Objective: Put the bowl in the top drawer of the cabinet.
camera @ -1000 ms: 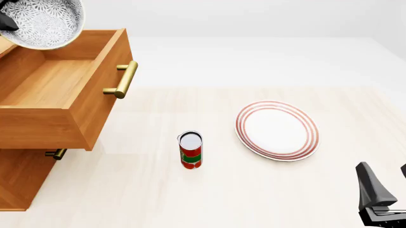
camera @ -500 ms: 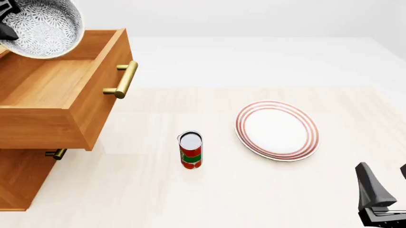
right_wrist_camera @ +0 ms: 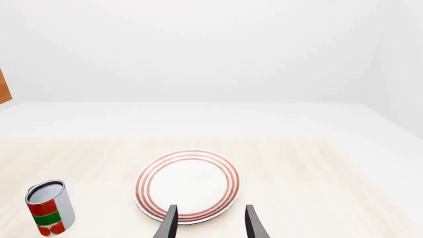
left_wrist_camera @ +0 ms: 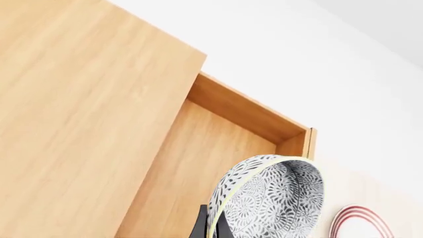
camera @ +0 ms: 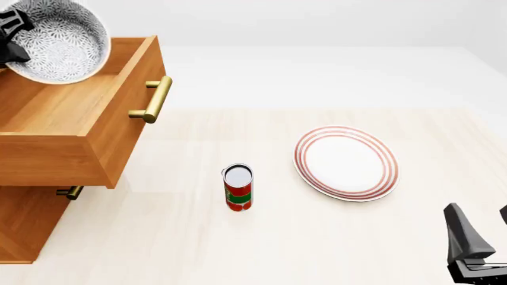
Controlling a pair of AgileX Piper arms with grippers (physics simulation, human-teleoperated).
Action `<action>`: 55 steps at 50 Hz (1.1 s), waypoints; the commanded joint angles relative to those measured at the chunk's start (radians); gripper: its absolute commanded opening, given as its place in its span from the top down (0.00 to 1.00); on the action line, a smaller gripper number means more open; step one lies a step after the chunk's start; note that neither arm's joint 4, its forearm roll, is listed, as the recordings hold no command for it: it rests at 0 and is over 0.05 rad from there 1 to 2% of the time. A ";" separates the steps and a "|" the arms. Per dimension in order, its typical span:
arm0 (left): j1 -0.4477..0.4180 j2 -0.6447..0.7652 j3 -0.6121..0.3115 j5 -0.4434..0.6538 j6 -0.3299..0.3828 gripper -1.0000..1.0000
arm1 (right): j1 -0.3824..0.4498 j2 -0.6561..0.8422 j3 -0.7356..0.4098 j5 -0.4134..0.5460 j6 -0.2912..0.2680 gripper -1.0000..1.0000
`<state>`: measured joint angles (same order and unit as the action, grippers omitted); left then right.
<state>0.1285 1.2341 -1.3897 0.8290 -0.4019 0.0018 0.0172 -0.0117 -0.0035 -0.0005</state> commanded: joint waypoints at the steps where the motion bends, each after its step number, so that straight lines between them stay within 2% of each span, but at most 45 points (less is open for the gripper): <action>1: 0.000 -0.004 0.024 -0.015 0.004 1.00 | 0.000 0.000 0.002 -0.001 0.000 0.00; 55: 0.022 0.064 0.053 -0.069 0.013 1.00 | 0.000 0.013 -0.024 0.010 0.000 0.00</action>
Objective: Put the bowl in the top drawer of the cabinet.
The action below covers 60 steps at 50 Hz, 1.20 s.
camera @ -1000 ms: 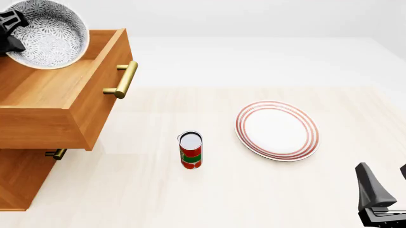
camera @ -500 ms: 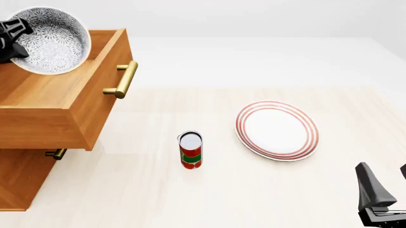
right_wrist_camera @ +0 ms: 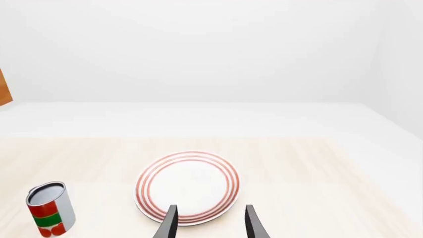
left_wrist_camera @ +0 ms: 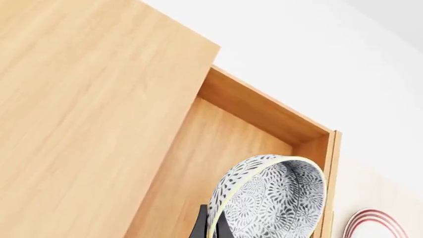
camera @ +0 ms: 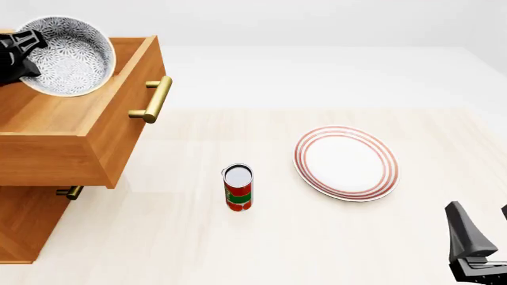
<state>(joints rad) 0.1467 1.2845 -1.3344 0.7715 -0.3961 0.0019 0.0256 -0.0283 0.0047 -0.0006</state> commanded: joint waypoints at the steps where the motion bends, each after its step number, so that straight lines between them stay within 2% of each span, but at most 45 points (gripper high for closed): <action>1: 0.006 0.014 -0.001 -0.012 0.007 1.00 | 0.000 0.005 -0.007 0.002 0.000 0.00; 60: 0.015 0.048 0.033 -0.053 0.015 1.00 | 0.000 0.005 -0.007 0.002 0.000 0.00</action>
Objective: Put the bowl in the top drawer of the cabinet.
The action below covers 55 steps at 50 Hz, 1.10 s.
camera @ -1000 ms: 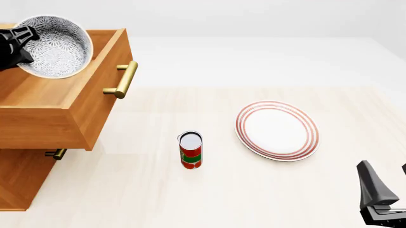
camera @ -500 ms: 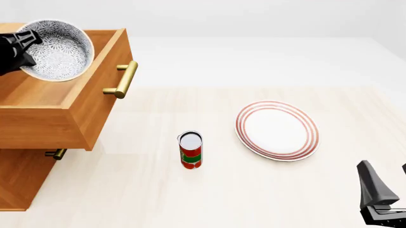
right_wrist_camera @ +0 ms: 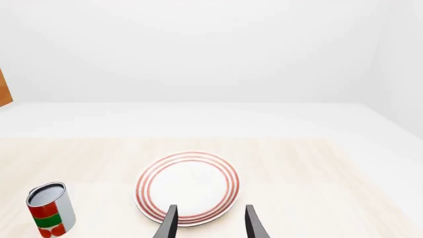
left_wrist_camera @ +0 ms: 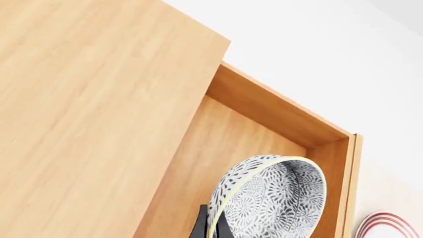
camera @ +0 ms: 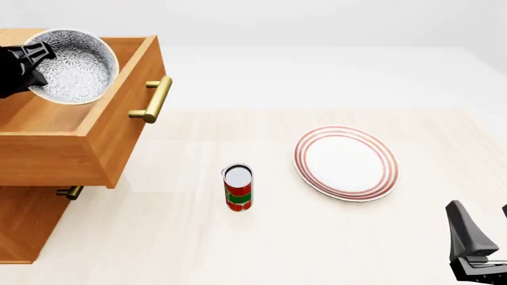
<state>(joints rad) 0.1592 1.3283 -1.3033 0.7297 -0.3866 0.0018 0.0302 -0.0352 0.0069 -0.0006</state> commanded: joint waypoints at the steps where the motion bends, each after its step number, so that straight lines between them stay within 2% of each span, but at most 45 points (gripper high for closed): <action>1: 0.003 0.005 0.002 -0.011 0.005 1.00 | 0.000 0.000 0.000 0.000 0.000 0.00; 55: 0.023 0.024 0.019 -0.037 0.021 1.00 | 0.000 0.000 0.000 0.000 0.000 0.00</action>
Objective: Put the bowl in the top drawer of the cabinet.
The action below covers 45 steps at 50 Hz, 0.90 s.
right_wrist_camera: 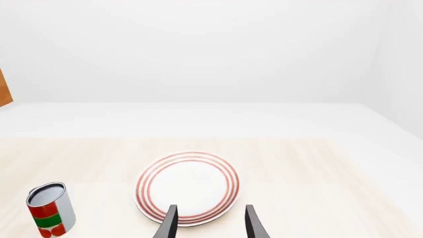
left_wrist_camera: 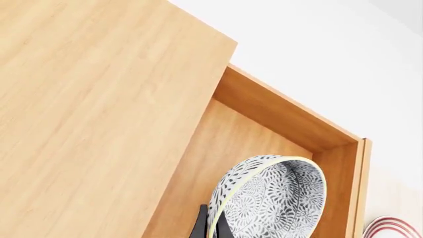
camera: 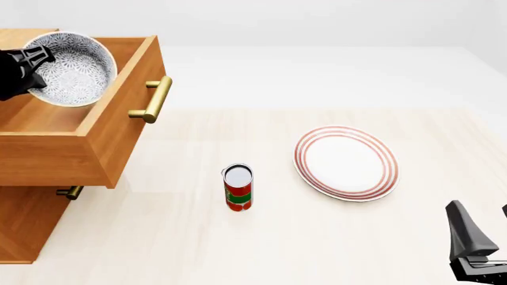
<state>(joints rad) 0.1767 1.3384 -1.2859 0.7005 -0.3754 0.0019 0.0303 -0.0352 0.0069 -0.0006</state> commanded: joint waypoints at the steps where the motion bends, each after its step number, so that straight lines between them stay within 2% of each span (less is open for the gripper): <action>1: 0.005 0.014 0.001 -0.008 0.010 1.00 | 0.000 0.000 0.000 0.000 0.000 0.00; 7: 0.012 0.016 -0.012 -0.011 0.040 1.00 | 0.000 0.000 0.000 0.000 0.000 0.00; 8: 0.014 0.016 -0.015 -0.011 0.046 0.00 | 0.000 0.000 0.000 0.000 0.000 0.00; 29: 0.018 -0.003 -0.047 0.002 0.070 0.00 | 0.000 0.000 0.000 0.000 0.000 0.00; 45: 0.007 -0.059 -0.112 0.062 0.077 0.00 | 0.000 0.000 0.000 0.000 0.000 0.00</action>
<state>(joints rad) 0.1881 1.3116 -1.3606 0.7289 -0.3045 0.0019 0.0303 -0.0352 0.0069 -0.0005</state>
